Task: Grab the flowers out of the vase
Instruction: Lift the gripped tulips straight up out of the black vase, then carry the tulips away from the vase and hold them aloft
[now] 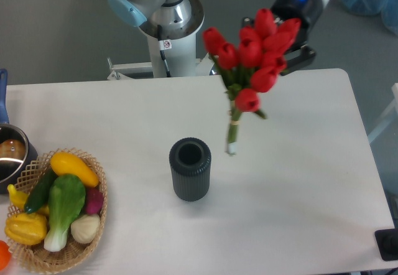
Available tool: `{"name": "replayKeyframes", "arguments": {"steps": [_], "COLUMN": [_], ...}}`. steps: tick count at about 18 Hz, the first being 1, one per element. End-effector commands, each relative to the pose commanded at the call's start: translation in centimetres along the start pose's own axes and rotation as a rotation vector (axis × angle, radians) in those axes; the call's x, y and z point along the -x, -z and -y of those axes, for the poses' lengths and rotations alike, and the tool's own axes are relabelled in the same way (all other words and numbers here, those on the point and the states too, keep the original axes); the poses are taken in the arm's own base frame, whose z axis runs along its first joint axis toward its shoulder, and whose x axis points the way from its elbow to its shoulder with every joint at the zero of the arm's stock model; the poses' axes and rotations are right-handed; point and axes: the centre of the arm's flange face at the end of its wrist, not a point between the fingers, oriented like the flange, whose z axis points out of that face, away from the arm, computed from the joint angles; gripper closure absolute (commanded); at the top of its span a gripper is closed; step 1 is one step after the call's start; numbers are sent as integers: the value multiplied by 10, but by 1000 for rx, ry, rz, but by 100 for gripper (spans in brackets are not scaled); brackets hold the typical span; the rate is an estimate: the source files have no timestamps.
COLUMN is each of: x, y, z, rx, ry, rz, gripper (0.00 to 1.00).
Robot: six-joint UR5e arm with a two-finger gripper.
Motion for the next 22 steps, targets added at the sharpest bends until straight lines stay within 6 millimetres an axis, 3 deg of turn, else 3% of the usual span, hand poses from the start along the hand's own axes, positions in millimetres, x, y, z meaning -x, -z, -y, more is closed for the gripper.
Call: {"name": "replayKeyframes", "arguments": {"steps": [4, 8, 15, 19, 22], "x": [19, 38, 45, 49, 58], "y": [10, 5, 1, 2, -1], "z": [-23, -28, -68, -102, -142], "rx": [63, 127, 408, 642, 807], "ry": [-69, -94, -197, -183, -179], "rz": [36, 47, 65, 73, 43], "gripper": [100, 100, 100, 100, 100]}}
